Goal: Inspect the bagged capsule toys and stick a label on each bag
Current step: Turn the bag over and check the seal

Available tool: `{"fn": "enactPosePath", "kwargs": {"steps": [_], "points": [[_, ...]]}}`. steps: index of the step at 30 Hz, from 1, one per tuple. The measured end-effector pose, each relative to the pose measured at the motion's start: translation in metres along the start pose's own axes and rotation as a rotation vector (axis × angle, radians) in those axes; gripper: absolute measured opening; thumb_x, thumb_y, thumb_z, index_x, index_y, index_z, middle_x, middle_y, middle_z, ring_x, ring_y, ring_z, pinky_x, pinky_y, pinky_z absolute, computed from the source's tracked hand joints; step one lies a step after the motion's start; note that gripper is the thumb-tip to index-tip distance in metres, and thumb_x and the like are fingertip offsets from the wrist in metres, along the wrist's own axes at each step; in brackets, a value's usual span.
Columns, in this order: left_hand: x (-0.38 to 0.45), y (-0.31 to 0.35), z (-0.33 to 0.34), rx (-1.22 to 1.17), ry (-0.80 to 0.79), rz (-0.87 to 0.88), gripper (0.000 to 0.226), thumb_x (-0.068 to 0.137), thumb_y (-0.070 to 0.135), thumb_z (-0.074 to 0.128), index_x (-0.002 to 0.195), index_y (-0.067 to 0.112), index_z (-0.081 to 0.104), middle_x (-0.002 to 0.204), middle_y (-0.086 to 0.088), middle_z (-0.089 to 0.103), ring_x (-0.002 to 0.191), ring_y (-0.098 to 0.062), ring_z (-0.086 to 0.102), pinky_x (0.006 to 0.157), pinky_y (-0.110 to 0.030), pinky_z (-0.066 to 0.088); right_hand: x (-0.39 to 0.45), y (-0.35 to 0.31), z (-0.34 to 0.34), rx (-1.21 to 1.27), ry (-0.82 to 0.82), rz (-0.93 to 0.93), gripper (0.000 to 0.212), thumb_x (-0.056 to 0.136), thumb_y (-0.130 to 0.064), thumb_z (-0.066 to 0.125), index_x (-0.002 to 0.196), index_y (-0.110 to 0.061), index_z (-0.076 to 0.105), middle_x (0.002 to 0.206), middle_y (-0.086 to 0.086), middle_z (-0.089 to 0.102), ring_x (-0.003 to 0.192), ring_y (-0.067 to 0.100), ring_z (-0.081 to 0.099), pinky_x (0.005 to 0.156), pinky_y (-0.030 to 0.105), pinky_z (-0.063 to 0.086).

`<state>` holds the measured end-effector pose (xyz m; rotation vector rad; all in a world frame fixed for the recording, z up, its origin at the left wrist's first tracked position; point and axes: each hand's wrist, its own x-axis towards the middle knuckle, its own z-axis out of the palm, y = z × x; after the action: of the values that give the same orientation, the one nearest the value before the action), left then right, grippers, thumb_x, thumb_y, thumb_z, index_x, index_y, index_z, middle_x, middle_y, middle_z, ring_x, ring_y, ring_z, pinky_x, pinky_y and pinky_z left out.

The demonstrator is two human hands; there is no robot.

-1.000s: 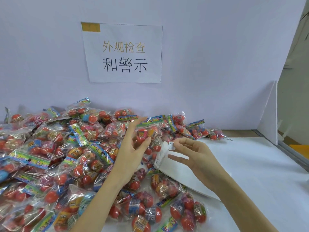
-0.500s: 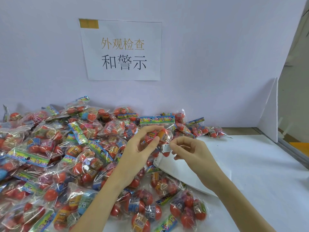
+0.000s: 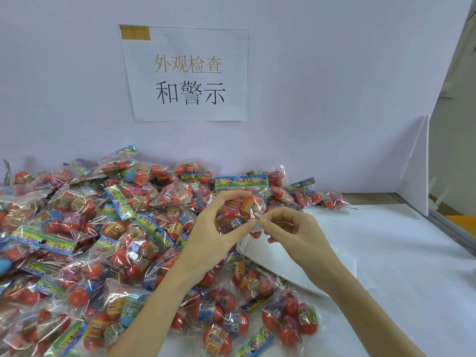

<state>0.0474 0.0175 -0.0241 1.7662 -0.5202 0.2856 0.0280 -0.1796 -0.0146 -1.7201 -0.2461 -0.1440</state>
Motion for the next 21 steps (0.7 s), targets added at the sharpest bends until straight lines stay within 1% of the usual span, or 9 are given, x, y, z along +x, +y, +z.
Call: {"fn": "enactPosePath", "kwargs": {"steps": [2,5,7,10,12,15,17,19,21], "points": [[0.000,-0.002,0.000,-0.023,0.004,0.006,0.054,0.090,0.036,0.081,0.139,0.038,0.058,0.141,0.015,0.060,0.128,-0.021,0.060,0.107,-0.060,0.048,0.000,-0.001,0.002,-0.027,0.023,-0.051,0.001,0.095,-0.015,0.074,0.095,-0.015,0.075,0.087,-0.004,0.075,0.079,0.010,0.067,0.069,0.023,0.056],[0.000,-0.004,0.000,-0.093,0.017,0.010,0.069,0.088,0.032,0.084,0.147,0.043,0.050,0.148,0.013,0.056,0.136,-0.020,0.055,0.111,-0.056,0.047,0.002,0.003,0.007,-0.028,0.119,-0.110,0.029,0.090,-0.020,0.081,0.111,-0.023,0.062,0.089,-0.003,0.072,0.084,0.015,0.069,0.071,0.028,0.059],[0.000,-0.004,0.000,-0.194,0.039,-0.007,0.088,0.083,0.032,0.089,0.152,0.053,0.039,0.156,0.020,0.046,0.138,-0.010,0.053,0.107,-0.038,0.053,0.002,0.004,0.006,0.035,0.110,-0.017,0.040,0.084,-0.035,0.085,0.116,-0.029,0.062,0.090,-0.006,0.072,0.084,0.013,0.070,0.071,0.025,0.058],[0.000,-0.003,0.002,-0.263,0.074,-0.012,0.098,0.083,0.030,0.087,0.153,0.063,0.026,0.143,0.054,0.036,0.126,0.024,0.045,0.093,-0.008,0.049,0.001,0.005,0.002,0.400,-0.114,0.224,0.031,0.082,-0.038,0.084,0.106,-0.021,0.077,0.089,-0.001,0.073,0.085,0.015,0.068,0.078,0.022,0.057],[0.000,-0.004,0.006,-0.253,0.070,-0.037,0.094,0.088,0.027,0.082,0.152,0.064,0.024,0.127,0.052,0.052,0.120,0.019,0.055,0.090,-0.010,0.051,0.003,0.011,0.002,0.587,-0.179,0.305,0.025,0.084,-0.027,0.083,0.105,-0.016,0.078,0.093,0.007,0.070,0.085,0.020,0.063,0.082,0.025,0.057],[-0.003,-0.006,0.009,-0.224,0.080,-0.094,0.089,0.086,0.034,0.082,0.145,0.070,0.026,0.122,0.034,0.067,0.123,0.003,0.062,0.100,-0.022,0.054,0.004,0.013,0.003,0.551,-0.142,0.263,0.039,0.083,-0.026,0.083,0.118,-0.013,0.075,0.089,0.007,0.065,0.079,0.018,0.063,0.084,0.027,0.057],[-0.004,-0.006,0.009,-0.205,0.099,-0.159,0.087,0.079,0.043,0.085,0.138,0.075,0.030,0.132,0.023,0.062,0.130,0.005,0.056,0.110,-0.031,0.050,0.004,0.008,0.003,0.437,-0.146,0.208,0.045,0.087,-0.035,0.080,0.127,-0.019,0.069,0.089,0.006,0.065,0.079,0.017,0.065,0.085,0.028,0.057],[-0.005,-0.001,0.011,-0.183,0.084,-0.176,0.087,0.076,0.048,0.085,0.139,0.072,0.032,0.144,0.019,0.051,0.138,0.005,0.047,0.115,-0.038,0.045,0.001,0.004,0.002,0.158,-0.162,0.143,0.037,0.090,-0.047,0.076,0.122,-0.030,0.069,0.087,-0.001,0.069,0.081,0.016,0.069,0.082,0.028,0.059],[-0.007,-0.003,0.013,-0.183,0.069,-0.204,0.083,0.079,0.054,0.081,0.145,0.066,0.031,0.145,0.020,0.051,0.137,0.007,0.046,0.119,-0.042,0.040,-0.002,0.003,0.003,-0.009,-0.156,0.100,0.023,0.097,-0.043,0.071,0.111,-0.025,0.074,0.081,-0.004,0.070,0.080,0.017,0.072,0.078,0.028,0.059]]}}
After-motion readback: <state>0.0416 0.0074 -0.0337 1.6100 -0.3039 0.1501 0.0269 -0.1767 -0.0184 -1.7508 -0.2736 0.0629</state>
